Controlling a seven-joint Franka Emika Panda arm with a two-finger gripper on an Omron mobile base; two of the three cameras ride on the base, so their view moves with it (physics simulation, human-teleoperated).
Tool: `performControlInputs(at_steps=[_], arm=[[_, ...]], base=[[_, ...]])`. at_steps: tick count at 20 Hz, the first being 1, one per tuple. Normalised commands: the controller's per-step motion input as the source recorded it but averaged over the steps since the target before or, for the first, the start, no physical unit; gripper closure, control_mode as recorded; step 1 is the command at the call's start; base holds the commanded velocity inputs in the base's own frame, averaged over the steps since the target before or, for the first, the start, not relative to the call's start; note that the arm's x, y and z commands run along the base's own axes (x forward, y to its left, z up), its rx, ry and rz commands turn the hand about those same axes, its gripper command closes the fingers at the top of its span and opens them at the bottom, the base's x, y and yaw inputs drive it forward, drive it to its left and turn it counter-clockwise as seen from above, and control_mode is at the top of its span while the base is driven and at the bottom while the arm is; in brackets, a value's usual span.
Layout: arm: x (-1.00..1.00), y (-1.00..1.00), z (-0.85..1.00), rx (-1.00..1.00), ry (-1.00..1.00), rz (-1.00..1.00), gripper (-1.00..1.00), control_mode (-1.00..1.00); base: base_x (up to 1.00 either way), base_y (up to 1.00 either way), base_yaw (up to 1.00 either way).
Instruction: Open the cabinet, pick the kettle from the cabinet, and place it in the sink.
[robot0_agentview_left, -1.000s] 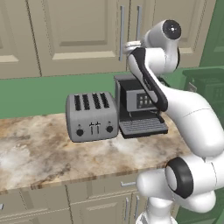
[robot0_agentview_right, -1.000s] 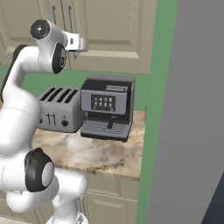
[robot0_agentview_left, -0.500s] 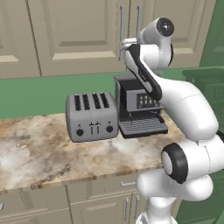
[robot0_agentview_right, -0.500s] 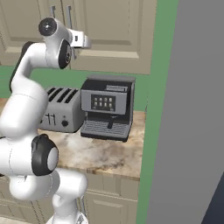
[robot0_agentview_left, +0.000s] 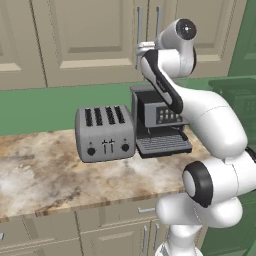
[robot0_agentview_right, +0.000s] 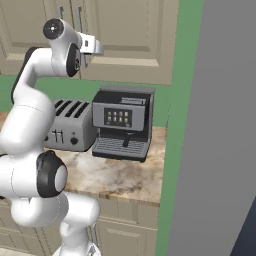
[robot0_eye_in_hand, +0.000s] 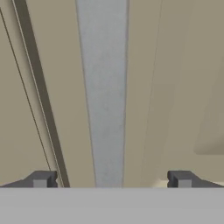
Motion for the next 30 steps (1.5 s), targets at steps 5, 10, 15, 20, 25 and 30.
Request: performControlInputs(at_steps=[5,10,15,20,25,30], arm=[[0.42,0.07,-0.09,0.00,0.00,-0.01,1.00,-1.00],[0.27,0.00,-0.11,0.00,0.00,0.00,1.00,-1.00],[0.24,0.02,-0.09,0.00,0.00,0.00,1.00,-1.00],[0.17,0.02,-0.08,0.01,0.03,0.00,1.00,-1.00],[0.03,0.08,-0.10,0.02,0.02,0.00,1.00,-1.00],[0.00,0.17,-0.07,0.01,0.01,0.00,1.00,-1.00]], base=[[0.00,0.00,0.00],[0.00,0.00,0.00],[0.00,0.00,0.00],[0.00,0.00,0.00],[0.00,0.00,0.00],[0.00,0.00,0.00]])
